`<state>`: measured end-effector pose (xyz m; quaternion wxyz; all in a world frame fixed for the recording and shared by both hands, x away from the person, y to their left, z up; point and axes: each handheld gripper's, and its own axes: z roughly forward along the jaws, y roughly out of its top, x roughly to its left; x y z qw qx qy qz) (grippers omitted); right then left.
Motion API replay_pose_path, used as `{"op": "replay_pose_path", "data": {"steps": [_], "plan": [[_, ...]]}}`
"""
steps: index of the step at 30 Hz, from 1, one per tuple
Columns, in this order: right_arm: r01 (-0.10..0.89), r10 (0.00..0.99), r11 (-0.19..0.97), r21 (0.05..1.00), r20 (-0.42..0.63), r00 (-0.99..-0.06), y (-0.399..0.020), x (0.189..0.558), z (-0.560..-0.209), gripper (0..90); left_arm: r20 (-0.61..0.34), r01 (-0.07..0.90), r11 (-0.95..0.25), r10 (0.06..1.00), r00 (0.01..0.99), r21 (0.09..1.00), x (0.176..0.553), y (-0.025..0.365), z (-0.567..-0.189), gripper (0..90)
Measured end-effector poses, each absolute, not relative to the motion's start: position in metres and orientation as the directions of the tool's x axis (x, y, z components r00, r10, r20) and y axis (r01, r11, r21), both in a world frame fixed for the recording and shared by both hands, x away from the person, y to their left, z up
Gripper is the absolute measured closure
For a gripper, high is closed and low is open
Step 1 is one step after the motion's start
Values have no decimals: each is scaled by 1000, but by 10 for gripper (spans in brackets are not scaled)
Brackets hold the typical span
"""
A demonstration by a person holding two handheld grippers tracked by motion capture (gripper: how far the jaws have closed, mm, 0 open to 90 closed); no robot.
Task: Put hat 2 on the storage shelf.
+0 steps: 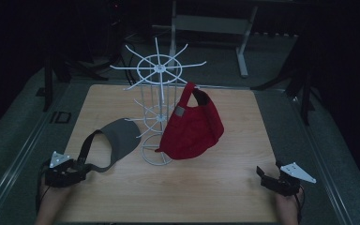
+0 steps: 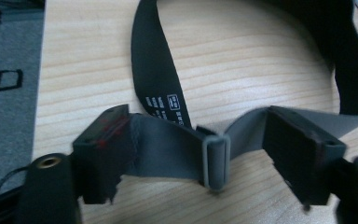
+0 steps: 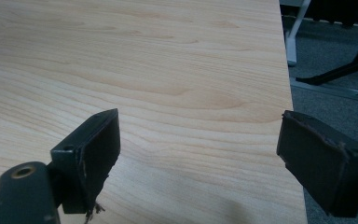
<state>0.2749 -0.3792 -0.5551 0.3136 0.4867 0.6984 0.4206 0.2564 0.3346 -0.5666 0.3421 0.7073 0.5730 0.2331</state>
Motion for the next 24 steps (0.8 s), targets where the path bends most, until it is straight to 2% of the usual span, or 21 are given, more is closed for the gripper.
{"op": "replay_pose_path", "data": {"steps": [9,13,17,21,24], "plan": [[422,944,182,888,-39,-327,-378,276,-555,134,-61,661,-125,966,251,740,262,333,-566,449],[426,945,186,885,-43,-324,-378,276,-555,134,-6,666,-166,969,248,728,264,329,-565,503],[427,945,188,885,-45,-324,-377,276,-555,134,6,667,-160,974,227,728,263,325,-565,570],[426,945,187,885,-44,-324,-378,276,-555,134,20,655,-171,973,231,736,260,320,-565,738],[427,945,188,884,-44,-325,-377,276,-555,134,31,650,-183,971,239,738,260,318,-565,823]]}}
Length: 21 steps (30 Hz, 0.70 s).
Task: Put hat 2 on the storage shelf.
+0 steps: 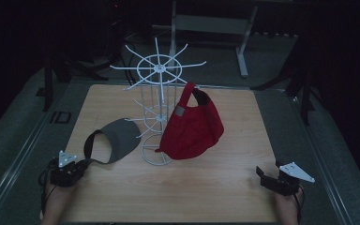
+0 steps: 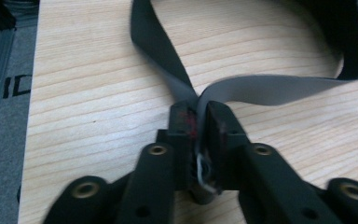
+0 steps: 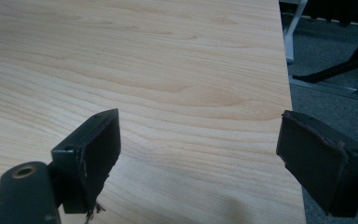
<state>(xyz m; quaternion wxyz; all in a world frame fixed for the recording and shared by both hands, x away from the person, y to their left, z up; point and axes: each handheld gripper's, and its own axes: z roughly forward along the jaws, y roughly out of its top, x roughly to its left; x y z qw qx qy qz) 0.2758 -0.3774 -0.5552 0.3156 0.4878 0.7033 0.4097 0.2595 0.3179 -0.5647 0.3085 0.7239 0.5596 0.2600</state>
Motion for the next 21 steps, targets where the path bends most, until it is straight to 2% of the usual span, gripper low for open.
{"op": "replay_pose_path", "data": {"steps": [5,9,14,21], "plan": [[424,946,185,886,-44,-322,-378,276,-555,134,28,617,-169,972,232,768,256,319,-562,851],[426,947,180,887,-38,-320,-379,276,-555,135,41,578,-191,964,263,794,253,320,-553,857],[425,947,175,888,-34,-319,-379,276,-555,135,60,537,-219,953,296,815,251,316,-533,858],[423,948,164,891,-25,-316,-381,275,-555,135,75,433,-229,936,343,872,250,310,-501,859]]}}
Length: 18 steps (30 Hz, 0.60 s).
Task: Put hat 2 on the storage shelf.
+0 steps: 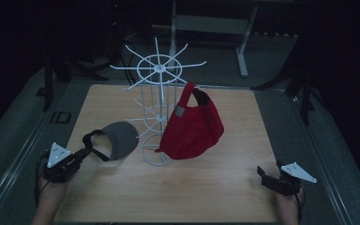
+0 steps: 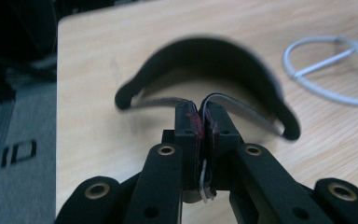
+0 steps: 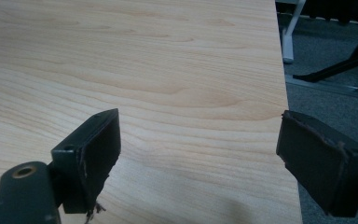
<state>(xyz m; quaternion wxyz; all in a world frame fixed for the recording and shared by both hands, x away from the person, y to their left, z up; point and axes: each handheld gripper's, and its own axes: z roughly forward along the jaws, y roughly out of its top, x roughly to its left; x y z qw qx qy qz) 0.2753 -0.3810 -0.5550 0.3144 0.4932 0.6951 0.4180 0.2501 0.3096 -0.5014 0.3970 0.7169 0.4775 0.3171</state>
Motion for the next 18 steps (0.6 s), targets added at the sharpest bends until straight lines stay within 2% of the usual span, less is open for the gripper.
{"op": "replay_pose_path", "data": {"steps": [8,13,18], "plan": [[422,950,156,893,-18,-312,-381,275,-555,134,104,341,-246,917,385,907,253,297,-472,860],[421,950,150,895,-13,-311,-382,275,-555,134,112,241,-247,878,466,939,254,294,-455,860],[420,950,148,895,-11,-312,-383,275,-555,134,111,205,-242,858,502,948,260,295,-444,860]]}}
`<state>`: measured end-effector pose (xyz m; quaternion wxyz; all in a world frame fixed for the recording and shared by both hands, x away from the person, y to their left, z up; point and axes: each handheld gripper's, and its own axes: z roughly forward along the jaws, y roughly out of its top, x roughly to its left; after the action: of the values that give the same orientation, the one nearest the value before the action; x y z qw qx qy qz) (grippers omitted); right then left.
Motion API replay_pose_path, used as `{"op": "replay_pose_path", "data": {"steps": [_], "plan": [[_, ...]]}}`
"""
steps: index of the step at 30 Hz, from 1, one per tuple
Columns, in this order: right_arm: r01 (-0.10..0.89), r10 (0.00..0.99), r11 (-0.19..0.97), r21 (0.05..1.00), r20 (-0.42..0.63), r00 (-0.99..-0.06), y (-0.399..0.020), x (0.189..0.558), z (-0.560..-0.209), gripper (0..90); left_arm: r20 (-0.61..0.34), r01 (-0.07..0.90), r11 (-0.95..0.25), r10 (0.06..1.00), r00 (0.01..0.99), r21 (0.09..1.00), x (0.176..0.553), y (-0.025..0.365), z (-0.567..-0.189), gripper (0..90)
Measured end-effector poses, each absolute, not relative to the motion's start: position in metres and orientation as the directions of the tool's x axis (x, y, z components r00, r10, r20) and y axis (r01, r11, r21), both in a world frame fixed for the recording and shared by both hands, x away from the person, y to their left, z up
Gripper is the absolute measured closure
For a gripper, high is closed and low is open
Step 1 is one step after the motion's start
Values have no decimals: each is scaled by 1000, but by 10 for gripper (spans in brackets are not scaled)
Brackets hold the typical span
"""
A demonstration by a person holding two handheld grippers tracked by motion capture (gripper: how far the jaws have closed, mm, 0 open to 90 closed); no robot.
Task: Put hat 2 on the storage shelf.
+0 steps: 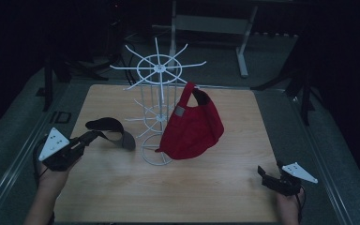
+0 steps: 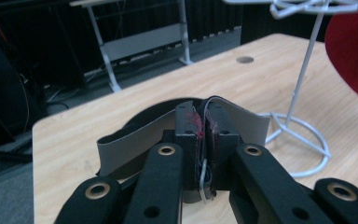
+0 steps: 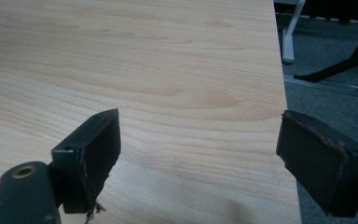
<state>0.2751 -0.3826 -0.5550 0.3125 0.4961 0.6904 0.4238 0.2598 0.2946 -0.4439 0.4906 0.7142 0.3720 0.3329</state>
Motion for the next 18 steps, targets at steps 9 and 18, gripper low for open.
{"op": "replay_pose_path", "data": {"steps": [9,18], "plan": [[422,950,144,895,-6,-312,-383,275,-555,135,120,139,-221,850,514,965,259,294,-417,861],[427,949,144,893,-3,-314,-383,276,-555,134,150,60,-221,813,563,973,246,297,-378,862]]}}
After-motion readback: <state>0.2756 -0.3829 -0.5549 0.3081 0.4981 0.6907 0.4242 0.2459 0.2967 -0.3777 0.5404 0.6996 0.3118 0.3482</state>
